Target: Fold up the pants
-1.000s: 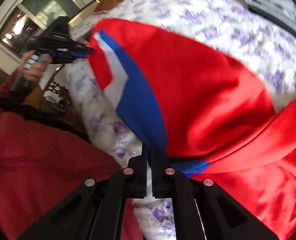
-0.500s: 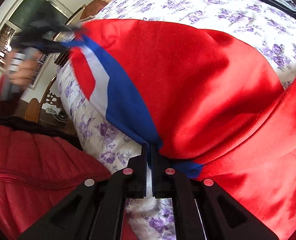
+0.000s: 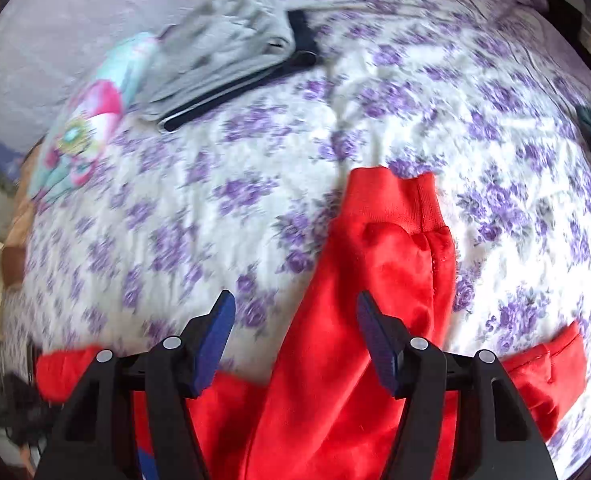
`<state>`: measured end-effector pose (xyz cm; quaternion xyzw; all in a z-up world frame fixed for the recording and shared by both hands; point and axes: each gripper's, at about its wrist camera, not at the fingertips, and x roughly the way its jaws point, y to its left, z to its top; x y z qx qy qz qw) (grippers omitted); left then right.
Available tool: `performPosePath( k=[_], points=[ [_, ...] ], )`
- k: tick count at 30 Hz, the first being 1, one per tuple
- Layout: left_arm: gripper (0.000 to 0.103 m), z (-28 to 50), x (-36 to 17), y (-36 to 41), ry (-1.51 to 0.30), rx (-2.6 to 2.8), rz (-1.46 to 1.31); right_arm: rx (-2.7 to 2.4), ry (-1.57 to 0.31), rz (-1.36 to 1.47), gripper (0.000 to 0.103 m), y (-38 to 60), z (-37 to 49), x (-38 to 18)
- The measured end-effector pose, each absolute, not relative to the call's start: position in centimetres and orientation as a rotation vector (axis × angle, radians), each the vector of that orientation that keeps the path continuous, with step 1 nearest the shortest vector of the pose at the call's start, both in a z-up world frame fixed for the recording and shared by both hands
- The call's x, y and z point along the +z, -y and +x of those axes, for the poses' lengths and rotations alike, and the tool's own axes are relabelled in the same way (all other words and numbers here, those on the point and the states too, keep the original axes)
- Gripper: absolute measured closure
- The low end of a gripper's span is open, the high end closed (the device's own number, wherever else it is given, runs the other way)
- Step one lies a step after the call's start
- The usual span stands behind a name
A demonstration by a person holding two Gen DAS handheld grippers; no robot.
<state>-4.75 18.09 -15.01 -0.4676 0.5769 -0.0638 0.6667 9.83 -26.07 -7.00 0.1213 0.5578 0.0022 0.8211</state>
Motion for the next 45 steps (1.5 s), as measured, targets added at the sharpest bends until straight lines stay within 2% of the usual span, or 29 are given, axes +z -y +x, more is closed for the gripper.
performPosePath(
  k=[6, 8, 10, 12, 15, 17, 19, 22, 26, 27, 28, 31, 34, 38, 40, 43, 44, 45],
  points=[
    [0.091, -5.0, -14.8, -17.1, -1.294, -0.140, -1.032, -0.122, -1.264, 0.093, 0.039, 25.6, 10.6, -11.8],
    [0.091, -4.9, -14.6, -16.8, -1.304, -0.142, -1.015, -0.102, -1.211, 0.076, 0.045, 25.9, 9.6, -11.7],
    [0.091, -5.0, -13.9, -16.0, -1.313, -0.139, -0.997, -0.074, -1.173, 0.149, 0.093, 27.3, 8.4, -10.9],
    [0.090, -4.6, -13.8, -15.6, -1.328, -0.139, -0.992, -0.042, -1.099, 0.315, 0.095, 29.8, 6.5, -9.2],
    [0.090, -4.0, -13.9, -15.5, -1.361, -0.155, -1.004, -0.042, -0.916, 0.483, 0.095, 34.4, 0.9, -4.8],
    [0.090, -3.3, -14.1, -15.5, -1.379, -0.168, -1.017, -0.112, -0.860, 0.566, 0.095, 38.0, -3.6, -3.7],
    [0.090, -3.1, -14.3, -15.4, -1.389, -0.171, -1.030, -0.192, -0.893, 0.691, 0.095, 41.7, -7.6, -5.6],
    [0.090, -2.7, -14.6, -15.1, -1.407, -0.169, -1.029, -0.330, -1.026, 0.906, 0.092, 45.5, -12.5, -11.4],
    [0.090, -2.1, -14.7, -15.1, -1.441, -0.163, -0.996, -0.294, -0.909, 1.078, 0.088, 46.0, -14.4, -11.2],
    [0.089, -1.9, -14.8, -15.0, -1.450, -0.160, -1.001, -0.282, -0.905, 1.053, 0.076, 45.7, -13.9, -10.7],
    [0.087, -1.9, -14.9, -15.0, -1.453, -0.161, -1.007, -0.277, -0.917, 1.011, 0.060, 45.4, -13.2, -10.3],
    [0.081, -1.6, -14.9, -14.7, -1.457, -0.168, -1.021, -0.340, -0.956, 0.960, 0.059, 45.6, -13.1, -10.3],
    [0.077, -1.7, -14.6, -14.2, -1.435, -0.168, -1.011, -0.347, -0.922, 1.112, 0.051, 48.0, -15.0, -12.2],
    [0.070, -1.8, -14.1, -13.4, -1.401, -0.171, -0.998, -0.269, -0.818, 1.172, 0.051, 50.0, -13.7, -13.2],
    [0.061, -1.5, -13.5, -12.2, -1.391, -0.176, -0.987, -0.203, -0.836, 1.147, 0.050, 49.8, -11.6, -14.0],
    [0.053, -1.3, -12.7, -11.5, -1.375, -0.182, -0.932, -0.188, -0.839, 1.073, 0.049, 49.0, -9.2, -14.2],
    [0.053, -1.3, -12.2, -11.1, -1.367, -0.177, -0.905, -0.178, -0.834, 1.049, 0.059, 48.7, -8.7, -13.7],
    [0.053, -1.4, -11.9, -10.9, -1.360, -0.174, -0.884, -0.147, -0.827, 1.046, 0.081, 48.5, -8.1, -13.2]
  ],
)
